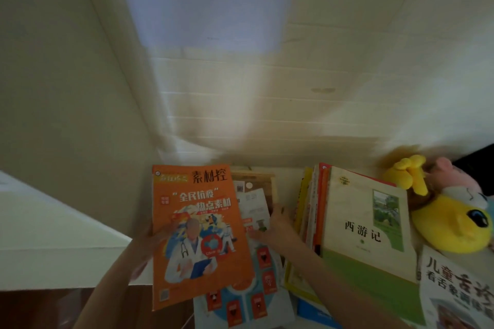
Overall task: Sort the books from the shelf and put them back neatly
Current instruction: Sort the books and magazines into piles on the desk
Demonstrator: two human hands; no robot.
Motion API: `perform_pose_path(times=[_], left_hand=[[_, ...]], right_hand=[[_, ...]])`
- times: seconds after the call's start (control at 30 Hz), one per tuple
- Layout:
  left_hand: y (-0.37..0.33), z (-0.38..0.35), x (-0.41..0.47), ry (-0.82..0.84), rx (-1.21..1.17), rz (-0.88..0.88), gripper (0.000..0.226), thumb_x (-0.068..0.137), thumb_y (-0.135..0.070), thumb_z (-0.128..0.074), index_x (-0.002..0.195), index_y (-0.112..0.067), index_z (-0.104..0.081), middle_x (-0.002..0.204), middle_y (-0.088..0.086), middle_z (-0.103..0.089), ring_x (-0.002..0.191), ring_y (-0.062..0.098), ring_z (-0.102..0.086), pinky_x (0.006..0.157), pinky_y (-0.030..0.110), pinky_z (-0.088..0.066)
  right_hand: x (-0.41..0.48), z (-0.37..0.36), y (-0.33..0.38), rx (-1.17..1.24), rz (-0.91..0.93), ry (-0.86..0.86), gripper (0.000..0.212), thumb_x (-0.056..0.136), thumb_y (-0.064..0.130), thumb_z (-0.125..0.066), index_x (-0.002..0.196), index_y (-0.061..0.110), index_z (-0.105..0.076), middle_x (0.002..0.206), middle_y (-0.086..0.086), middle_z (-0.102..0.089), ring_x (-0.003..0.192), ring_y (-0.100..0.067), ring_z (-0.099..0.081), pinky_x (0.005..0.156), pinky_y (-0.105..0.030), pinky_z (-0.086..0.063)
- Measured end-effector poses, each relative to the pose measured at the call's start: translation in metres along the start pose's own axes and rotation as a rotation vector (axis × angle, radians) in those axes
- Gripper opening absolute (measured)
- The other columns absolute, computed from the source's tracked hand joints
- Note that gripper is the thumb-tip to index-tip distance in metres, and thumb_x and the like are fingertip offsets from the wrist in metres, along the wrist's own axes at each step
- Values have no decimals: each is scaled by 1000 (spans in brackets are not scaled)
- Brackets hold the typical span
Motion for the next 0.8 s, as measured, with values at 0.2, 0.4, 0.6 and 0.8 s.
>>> perform_pose_path(times=[0.2,0.4,0.6,0.8], left_hand=[[2,9,-4,-145,-15,-3,61,65,-51,-76,118,-25,-61,108,5,-72,91,26,-72,75,47,-57],[-9,9,-10,-163,-50,0,78,44,-56,-88,111,-24,-64,102,5,-74,87,28,-72,61,36,-59],[-20,9,-13,-249,2,0,21,90,-5,-56,105,-19,-63,99,8,-71,73,18,-73,54,32,-58],[-36,8,-17,-302,-29,-61,20,90,-6,-57,103,-20,-64,100,6,-71,89,30,-69,68,40,-56]], right_hand=[[5,3,4,149,-128,-51,86,63,30,-89,122,9,-29,125,-8,-44,114,-23,-52,77,-28,-48],[3,15,4,238,-35,-209,38,78,21,-79,99,15,-48,96,4,-61,77,-9,-58,51,-18,-45],[-3,26,15,479,101,-329,19,90,10,-64,83,17,-48,89,-3,-69,72,-12,-68,58,-31,-57],[-22,47,44,853,286,-465,21,90,1,-60,81,14,-46,78,-1,-65,66,-13,-68,56,-28,-55]])
Point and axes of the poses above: each hand's wrist, its own x-axis towards the middle knuckle, its own z-axis out of the back of the hand, y = z × x, the point moved 2 cm from there along x, towards the middle knuckle
